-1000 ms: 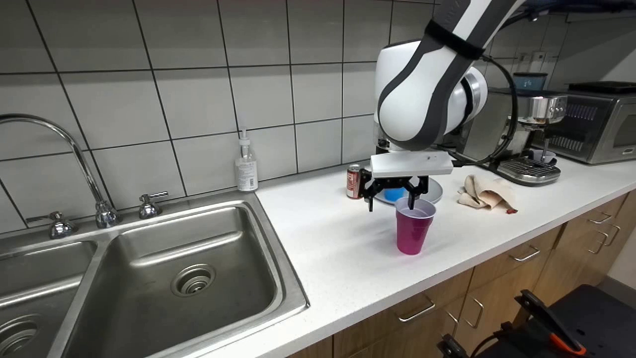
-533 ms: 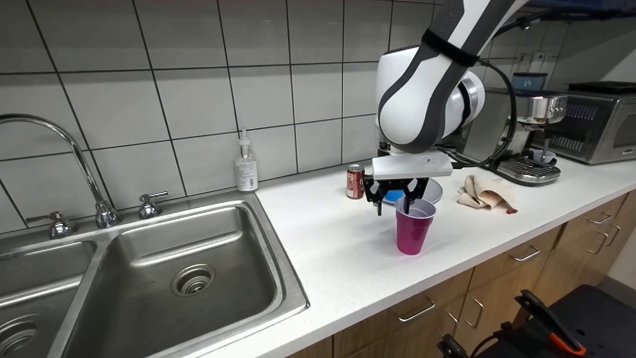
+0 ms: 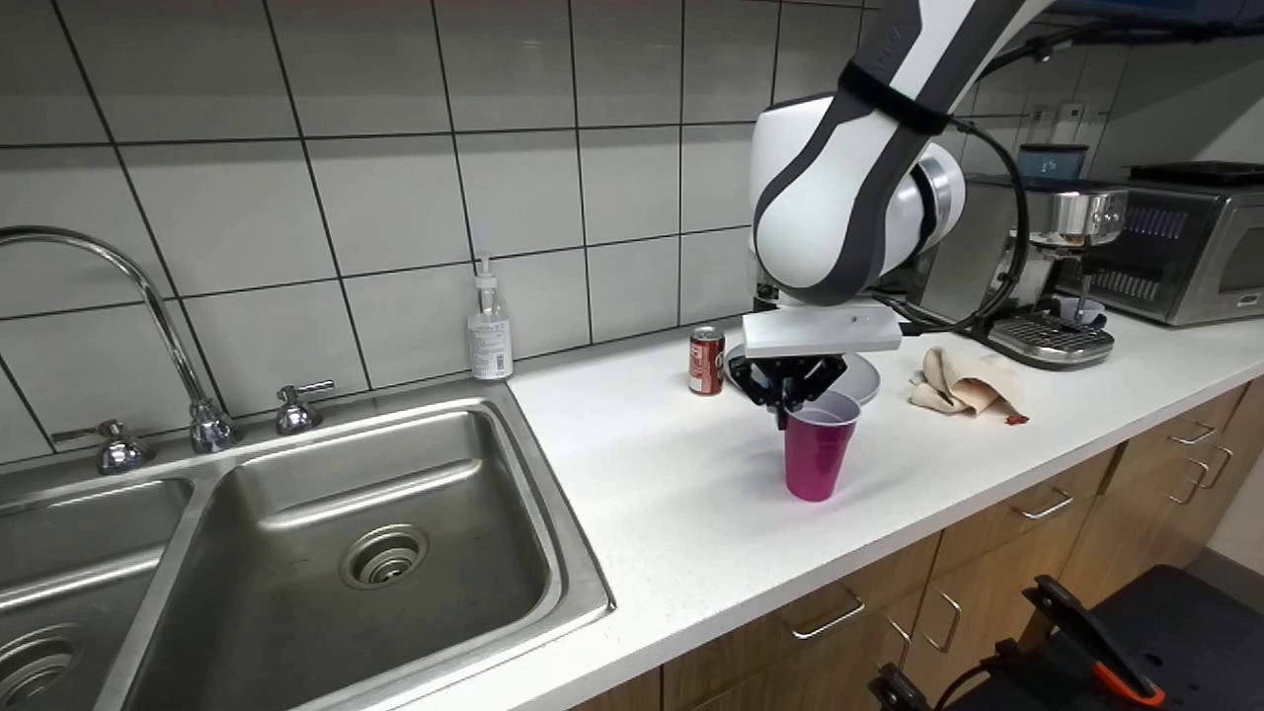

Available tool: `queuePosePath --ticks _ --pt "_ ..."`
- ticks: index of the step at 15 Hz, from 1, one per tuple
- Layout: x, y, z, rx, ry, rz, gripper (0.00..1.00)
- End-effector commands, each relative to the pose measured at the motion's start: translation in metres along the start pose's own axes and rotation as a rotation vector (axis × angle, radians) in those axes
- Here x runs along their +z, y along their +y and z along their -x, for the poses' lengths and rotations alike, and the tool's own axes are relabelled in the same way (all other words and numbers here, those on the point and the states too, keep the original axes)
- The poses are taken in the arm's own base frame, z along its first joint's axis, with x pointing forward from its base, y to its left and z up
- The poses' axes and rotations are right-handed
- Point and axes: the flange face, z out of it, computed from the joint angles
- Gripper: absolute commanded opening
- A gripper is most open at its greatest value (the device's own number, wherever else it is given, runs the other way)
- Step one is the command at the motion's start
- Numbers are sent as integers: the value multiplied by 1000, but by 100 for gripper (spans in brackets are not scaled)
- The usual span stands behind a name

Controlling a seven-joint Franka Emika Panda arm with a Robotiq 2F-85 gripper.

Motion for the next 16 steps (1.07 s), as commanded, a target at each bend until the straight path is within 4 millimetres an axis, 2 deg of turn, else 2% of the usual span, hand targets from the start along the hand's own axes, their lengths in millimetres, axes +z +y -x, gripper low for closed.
queuePosePath --ticks 1,9,13,16 --pt "-7 3 -6 -39 25 -1 0" --pt "-30 14 -14 -174 73 10 1" --pt "-42 33 -22 -258 92 -2 1" --pt "-49 57 -34 -341 109 -17 1"
